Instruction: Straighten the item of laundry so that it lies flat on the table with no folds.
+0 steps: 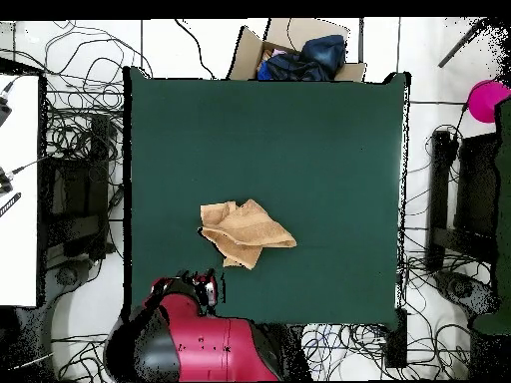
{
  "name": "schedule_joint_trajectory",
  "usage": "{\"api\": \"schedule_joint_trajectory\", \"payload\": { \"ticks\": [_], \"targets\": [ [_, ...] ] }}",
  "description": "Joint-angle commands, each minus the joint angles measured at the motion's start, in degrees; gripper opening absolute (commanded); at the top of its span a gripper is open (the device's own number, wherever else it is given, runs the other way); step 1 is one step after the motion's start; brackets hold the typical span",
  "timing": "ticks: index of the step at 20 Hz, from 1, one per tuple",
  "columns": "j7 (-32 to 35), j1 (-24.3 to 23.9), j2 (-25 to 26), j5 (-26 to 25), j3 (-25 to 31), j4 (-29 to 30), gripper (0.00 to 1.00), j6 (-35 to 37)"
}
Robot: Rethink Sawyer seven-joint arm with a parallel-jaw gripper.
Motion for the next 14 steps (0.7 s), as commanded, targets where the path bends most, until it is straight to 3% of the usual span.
{"api": "schedule_joint_trajectory", "payload": {
  "ticks": [1,14],
  "targets": [
    [13.8,1.0,1.0,3.0,-0.1,4.1,1.00,-0.5],
    [12.8,0.4,1.7,4.5,1.3,5.7,1.00,-3.3]
  ]
}}
